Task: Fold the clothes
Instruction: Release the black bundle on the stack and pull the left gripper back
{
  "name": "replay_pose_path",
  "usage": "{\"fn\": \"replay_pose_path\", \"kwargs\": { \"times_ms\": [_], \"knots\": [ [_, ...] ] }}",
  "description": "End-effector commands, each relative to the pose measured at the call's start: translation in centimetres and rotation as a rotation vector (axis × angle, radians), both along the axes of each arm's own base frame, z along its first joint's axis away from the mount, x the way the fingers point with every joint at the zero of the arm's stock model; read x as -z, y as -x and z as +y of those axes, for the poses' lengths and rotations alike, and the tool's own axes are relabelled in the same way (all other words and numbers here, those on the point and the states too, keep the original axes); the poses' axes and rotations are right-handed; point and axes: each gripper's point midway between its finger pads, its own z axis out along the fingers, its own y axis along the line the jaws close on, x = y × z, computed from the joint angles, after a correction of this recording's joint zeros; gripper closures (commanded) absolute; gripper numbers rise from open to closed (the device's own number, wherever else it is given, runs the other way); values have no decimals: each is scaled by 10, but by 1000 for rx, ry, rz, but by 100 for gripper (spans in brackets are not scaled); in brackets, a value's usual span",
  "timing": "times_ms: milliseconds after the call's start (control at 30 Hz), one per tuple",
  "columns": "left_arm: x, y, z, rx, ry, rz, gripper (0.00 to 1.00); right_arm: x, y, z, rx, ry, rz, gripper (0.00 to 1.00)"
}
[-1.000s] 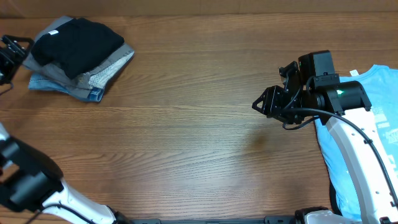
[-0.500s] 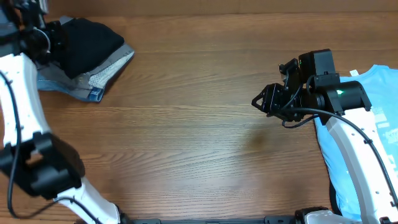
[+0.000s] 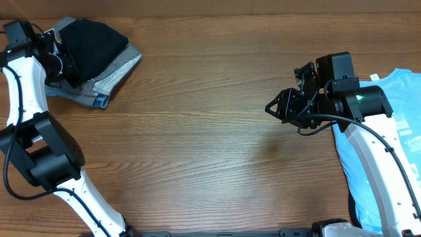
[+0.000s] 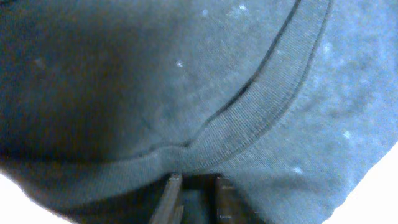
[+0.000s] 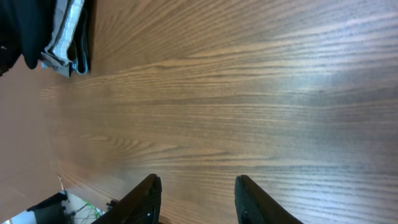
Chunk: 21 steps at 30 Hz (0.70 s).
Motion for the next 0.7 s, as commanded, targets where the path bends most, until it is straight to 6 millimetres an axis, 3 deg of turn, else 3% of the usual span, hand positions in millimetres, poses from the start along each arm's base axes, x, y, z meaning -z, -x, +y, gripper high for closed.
{"fn": "replay_pose_path", "kwargs": {
  "times_ms": [0,133,233,333,433,533,600,667],
  "knots": [
    [-75,4,8,5,-42,-127,62,-8,-6,2,-3,-13,-39,58],
    [-164,21,-8,41,-70,-252,58,-19,-15,3,-5,-24,-114,58],
    [-232,50,-52,188,-102,-346,53,-38,-21,4,-17,-32,-213,58],
    [-271,89,-93,288,-150,-369,45,-61,-21,4,-56,-19,-336,57],
    [-298,133,-140,366,-153,-383,32,-89,-15,0,-88,14,-457,51],
    [-310,178,-180,442,-146,-369,15,-118,-3,-3,-113,30,-569,44],
    [-312,204,-194,451,-162,-338,0,-134,6,-4,-114,28,-624,37],
    [-311,227,-203,449,-177,-306,0,-146,16,-6,-112,24,-668,30]
  ]
}}
